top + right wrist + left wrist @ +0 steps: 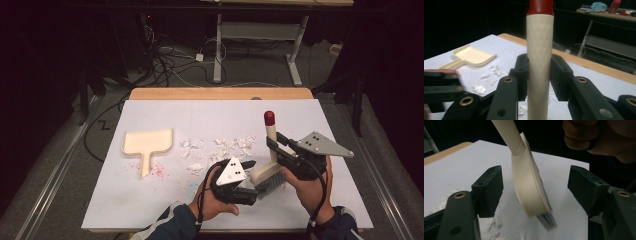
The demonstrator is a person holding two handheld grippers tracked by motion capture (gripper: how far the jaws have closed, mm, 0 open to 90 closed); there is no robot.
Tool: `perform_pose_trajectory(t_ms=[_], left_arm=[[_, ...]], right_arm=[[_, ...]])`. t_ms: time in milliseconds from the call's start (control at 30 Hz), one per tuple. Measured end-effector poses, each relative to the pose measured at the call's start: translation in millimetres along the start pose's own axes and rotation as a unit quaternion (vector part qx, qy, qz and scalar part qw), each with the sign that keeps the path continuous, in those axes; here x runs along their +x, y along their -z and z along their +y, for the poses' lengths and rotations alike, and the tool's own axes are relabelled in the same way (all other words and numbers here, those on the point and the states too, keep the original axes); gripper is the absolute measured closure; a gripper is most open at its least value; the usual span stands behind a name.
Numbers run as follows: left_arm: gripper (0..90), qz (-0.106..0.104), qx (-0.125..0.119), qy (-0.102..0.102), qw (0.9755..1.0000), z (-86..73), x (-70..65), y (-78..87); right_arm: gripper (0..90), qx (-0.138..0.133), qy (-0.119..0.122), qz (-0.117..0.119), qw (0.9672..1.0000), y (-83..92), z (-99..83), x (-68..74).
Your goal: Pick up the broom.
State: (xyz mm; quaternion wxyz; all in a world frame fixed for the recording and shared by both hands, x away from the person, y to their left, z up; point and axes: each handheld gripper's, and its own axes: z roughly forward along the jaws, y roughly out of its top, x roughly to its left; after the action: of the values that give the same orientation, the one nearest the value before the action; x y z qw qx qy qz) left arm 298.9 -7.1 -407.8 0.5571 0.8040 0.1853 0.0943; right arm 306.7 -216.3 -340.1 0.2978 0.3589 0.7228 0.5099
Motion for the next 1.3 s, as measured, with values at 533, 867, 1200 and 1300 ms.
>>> perform_pose_trajectory(t_ms=[533,867,1200,1300], left_arm=[[62.3,0.006,0.023,0.054,0.9982,-21.4,16.4,-6.1],[64.1,-0.025,0.042,0.007,0.9988,-8.9,21.2,28.7],[64.0,-0.099,0.084,-0.069,0.9892,-12.2,26.0,53.4],[64.0,-0.114,0.102,-0.091,0.984,-12.7,23.6,52.4]], right_arm=[[70.6,0.001,0.038,0.025,0.999,-1.5,-5.1,33.7],[51.5,-0.065,0.083,0.13,0.9859,20.5,1.3,14.3],[36.4,0.054,0.149,0.251,0.955,10.0,-22.1,-6.4],[35.2,0.104,0.16,0.289,0.9382,-4.7,-33.4,-0.6]])
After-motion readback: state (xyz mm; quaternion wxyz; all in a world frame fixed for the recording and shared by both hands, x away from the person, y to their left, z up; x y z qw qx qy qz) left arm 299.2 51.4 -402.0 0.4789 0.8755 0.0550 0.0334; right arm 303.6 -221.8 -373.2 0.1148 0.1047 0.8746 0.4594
